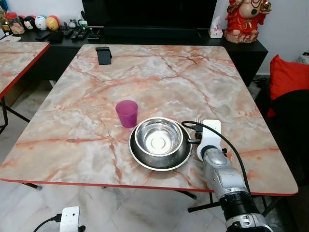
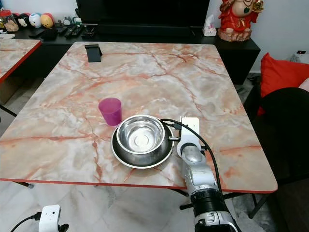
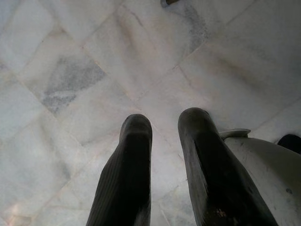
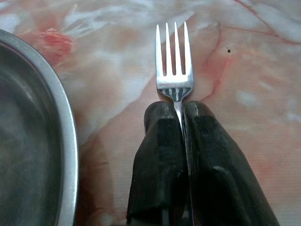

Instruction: Setting the table

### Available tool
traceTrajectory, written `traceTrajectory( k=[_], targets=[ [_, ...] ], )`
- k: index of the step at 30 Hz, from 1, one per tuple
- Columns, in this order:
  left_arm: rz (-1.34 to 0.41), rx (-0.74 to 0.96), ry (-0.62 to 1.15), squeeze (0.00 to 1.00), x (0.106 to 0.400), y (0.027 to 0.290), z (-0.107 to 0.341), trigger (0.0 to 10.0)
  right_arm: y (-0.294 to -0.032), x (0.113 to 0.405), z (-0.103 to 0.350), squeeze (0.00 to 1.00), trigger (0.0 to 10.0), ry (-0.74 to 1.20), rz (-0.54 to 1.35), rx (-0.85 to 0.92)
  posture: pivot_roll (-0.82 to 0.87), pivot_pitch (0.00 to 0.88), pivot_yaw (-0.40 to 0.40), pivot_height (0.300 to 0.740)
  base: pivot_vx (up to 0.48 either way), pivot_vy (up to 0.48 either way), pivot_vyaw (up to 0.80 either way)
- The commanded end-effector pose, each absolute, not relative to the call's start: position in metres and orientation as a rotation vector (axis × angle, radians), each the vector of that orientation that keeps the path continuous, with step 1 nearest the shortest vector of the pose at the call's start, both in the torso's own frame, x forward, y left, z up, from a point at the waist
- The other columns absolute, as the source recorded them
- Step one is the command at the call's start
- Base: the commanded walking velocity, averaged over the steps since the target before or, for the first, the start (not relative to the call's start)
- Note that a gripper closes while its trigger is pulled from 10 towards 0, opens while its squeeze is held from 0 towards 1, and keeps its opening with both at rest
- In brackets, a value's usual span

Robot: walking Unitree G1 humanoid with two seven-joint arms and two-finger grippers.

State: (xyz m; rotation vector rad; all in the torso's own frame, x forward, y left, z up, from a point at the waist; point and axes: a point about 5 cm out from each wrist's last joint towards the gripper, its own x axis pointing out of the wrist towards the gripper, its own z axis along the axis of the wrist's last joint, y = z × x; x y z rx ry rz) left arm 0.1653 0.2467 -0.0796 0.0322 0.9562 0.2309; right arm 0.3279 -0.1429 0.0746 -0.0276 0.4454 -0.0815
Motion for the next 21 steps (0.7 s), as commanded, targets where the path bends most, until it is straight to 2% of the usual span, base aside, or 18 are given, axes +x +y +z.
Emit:
traceTrajectory(
  k=[1, 3, 10, 17, 18, 19, 20, 21],
  targets=[
    [0.223, 0.054, 0.977, 0.0, 0.1625, 0.2493, -0.0804, 10.0, -0.1433, 0.3263, 0.0701, 0.41, 10.0, 0.462, -0.089, -0.023, 0.03, 0.025, -0.013, 0.74, 0.0, 0.0, 0.0],
    [0.224, 0.054, 0.977, 0.0, 0.1625, 0.2493, -0.0804, 10.0, -0.143, 0.3262, 0.07, 0.44, 10.0, 0.463, -0.088, -0.023, 0.03, 0.025, -0.013, 0.74, 0.0, 0.0, 0.0],
    [0.224, 0.057, 0.977, 0.0, 0.1623, 0.2502, -0.0802, 10.0, -0.143, 0.3264, 0.07, 0.4, 10.0, 0.46, -0.094, -0.017, 0.03, 0.025, -0.013, 0.74, 0.0, 0.0, 0.0],
    [0.222, 0.057, 0.976, 0.0, 0.1632, 0.2494, -0.0801, 10.0, -0.1442, 0.3273, 0.0705, 0.43, 10.0, 0.458, -0.097, -0.018, 0.03, 0.023, -0.012, 0.74, 0.0, 0.0, 0.0],
    [0.222, 0.057, 0.976, 0.0, 0.1632, 0.2493, -0.0801, 10.0, -0.1441, 0.3273, 0.0704, 0.68, 10.0, 0.459, -0.096, -0.018, 0.03, 0.024, -0.012, 0.74, 0.0, 0.0, 0.0],
    [0.222, 0.057, 0.976, 0.0, 0.1633, 0.2493, -0.0801, 10.0, -0.1439, 0.3273, 0.0704, 0.68, 10.0, 0.459, -0.096, -0.017, 0.03, 0.024, -0.012, 0.74, 0.0, 0.0, 0.0],
    [0.222, 0.057, 0.976, 0.0, 0.1634, 0.2491, -0.0801, 10.0, -0.1437, 0.3273, 0.0703, 0.89, 10.0, 0.459, -0.095, -0.018, 0.03, 0.024, -0.012, 0.74, 0.0, 0.0, 0.0],
    [0.223, 0.058, 0.976, 0.0, 0.1635, 0.2491, -0.08, 10.0, -0.1435, 0.3272, 0.0703, 0.86, 10.0, 0.459, -0.094, -0.019, 0.03, 0.024, -0.012, 0.74, 0.0, 0.0, 0.0]
  ],
)
